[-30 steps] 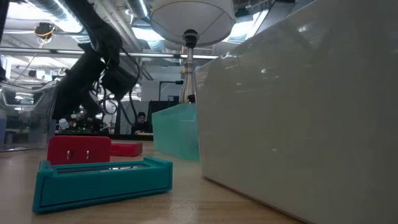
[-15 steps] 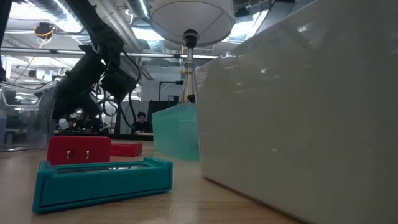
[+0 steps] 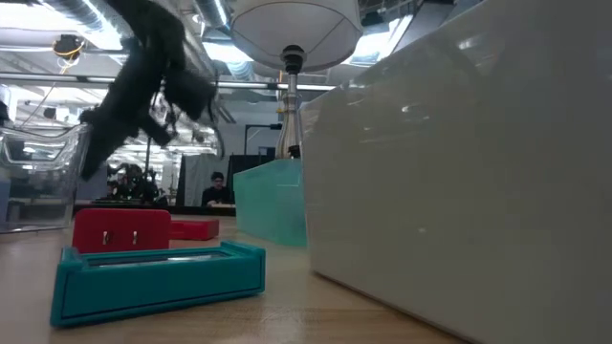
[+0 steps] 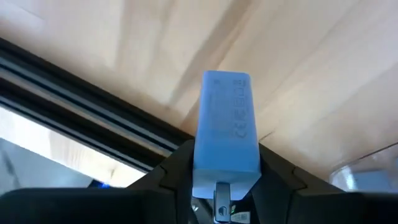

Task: Pick & Place Office items
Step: Put the blue charger adapter into the transparent bin

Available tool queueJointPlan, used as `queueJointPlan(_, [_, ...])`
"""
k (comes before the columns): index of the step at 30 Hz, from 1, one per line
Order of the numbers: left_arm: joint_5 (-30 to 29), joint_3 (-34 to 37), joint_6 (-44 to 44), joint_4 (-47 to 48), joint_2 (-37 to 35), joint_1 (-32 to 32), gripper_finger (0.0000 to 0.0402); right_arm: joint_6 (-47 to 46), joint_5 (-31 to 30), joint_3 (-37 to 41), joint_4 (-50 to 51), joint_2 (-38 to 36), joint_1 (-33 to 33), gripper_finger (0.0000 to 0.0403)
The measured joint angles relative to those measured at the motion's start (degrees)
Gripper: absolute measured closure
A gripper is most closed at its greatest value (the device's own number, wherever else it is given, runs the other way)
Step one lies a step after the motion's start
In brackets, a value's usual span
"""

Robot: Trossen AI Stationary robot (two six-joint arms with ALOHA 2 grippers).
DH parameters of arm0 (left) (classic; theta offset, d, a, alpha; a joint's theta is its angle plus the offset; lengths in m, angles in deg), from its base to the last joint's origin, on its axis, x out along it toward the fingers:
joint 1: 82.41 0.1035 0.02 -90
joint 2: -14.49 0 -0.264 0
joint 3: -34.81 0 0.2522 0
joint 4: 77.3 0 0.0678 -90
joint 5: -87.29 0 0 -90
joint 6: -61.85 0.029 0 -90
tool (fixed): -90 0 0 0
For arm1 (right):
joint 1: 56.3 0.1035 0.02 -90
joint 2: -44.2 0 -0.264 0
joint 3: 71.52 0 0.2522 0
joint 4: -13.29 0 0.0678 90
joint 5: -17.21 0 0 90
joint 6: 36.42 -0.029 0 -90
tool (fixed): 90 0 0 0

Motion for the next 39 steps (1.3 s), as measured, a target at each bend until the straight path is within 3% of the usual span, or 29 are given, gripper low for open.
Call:
queueJointPlan(7, [5.7, -2.6, -12.3, -0.8, -12.3, -7.2, 0.0284, 0.0, 0.0, 0.0, 0.0, 0.0, 0.0, 0.0112])
queueJointPlan(16, [7.0, -2.6, -31.0, -10.2, -21.1, -28.2, 0.0284, 0.0, 0.0, 0.0, 0.0, 0.0, 0.0, 0.0112])
queueJointPlan(25, [6.3, -2.7, -42.1, -29.8, -21.6, -46.5, 0.0284, 0.0, 0.0, 0.0, 0.0, 0.0, 0.0, 0.0112])
queueJointPlan(35, [7.5, -2.7, -68.3, -33.3, -20.8, -57.4, 0.0284, 0.0, 0.0, 0.0, 0.0, 0.0, 0.0, 0.0111])
queueJointPlan(39, [11.8, -2.7, -77.6, -27.9, -20.9, -60.1, 0.0284, 0.0, 0.0, 0.0, 0.0, 0.0, 0.0, 0.0111])
